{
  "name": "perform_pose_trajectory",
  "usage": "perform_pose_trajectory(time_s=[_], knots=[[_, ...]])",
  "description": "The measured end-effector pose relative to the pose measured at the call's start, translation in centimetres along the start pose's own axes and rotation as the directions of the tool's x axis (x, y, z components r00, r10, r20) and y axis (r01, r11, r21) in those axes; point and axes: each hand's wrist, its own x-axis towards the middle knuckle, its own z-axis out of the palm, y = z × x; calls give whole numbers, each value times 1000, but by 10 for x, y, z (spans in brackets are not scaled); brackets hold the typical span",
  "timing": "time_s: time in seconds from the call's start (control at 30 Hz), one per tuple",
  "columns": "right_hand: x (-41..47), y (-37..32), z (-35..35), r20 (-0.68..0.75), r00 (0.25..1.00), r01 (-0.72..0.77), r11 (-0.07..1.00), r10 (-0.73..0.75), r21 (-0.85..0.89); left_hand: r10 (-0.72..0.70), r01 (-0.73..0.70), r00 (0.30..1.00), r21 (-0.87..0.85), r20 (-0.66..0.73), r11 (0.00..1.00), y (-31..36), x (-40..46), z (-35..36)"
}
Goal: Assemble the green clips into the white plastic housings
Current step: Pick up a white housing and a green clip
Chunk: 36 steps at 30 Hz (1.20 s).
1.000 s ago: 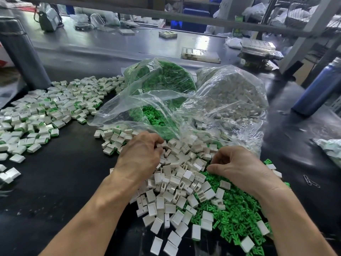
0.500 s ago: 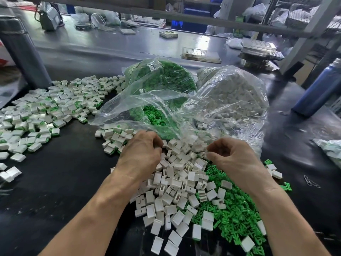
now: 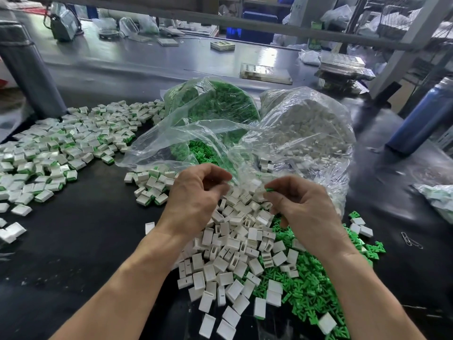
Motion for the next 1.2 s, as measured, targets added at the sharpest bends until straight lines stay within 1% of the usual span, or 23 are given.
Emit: perform_pose_trajectory(time_s=[0.1, 0.2, 0.27, 0.33, 0.43, 0.57, 0.73, 0.8, 0.9, 1.0, 1.2], knots=[[-2, -1, 2, 2, 999, 37, 997, -37, 72, -47, 61, 997, -223, 68, 973, 2, 0, 3], [-4, -3, 4, 15, 997, 68, 992, -70, 105, -43, 88, 991, -379, 124, 921, 2, -2, 7], [-4, -4, 6, 15, 996, 86, 986, -89, 140, -57, 124, 987, -481, 151, 868, 2, -2, 10], [-4, -4, 8, 13, 995, 92, 982, -96, 167, -68, 160, 981, -563, 181, 811, 3, -3, 13], [-4, -4, 9, 13, 995, 96, 979, -100, 182, -67, 186, 975, -620, 210, 762, 4, -5, 16], [-3, -4, 10, 2, 995, 98, 972, -101, 215, -71, 195, 974, -628, 217, 754, 7, -5, 17], [-3, -4, 10, 8, 994, 107, 964, -112, 244, -92, 221, 965, -573, 244, 789, 8, -6, 15], [-4, -4, 10, 10, 992, 118, 961, -124, 248, -89, 206, 968, -539, 234, 817, 8, -7, 16], [-5, -6, 9, 3, 992, 125, 962, -130, 242, -57, 131, 981, -413, 188, 901, 4, -7, 15], [-6, -9, 10, 2, 991, 128, 956, -133, 263, -24, 85, 984, -347, 175, 934, 2, -7, 14], [-7, -9, 8, -12, 997, 75, 931, -76, 358, 5, 63, 985, -388, 172, 919, 5, -8, 14]])
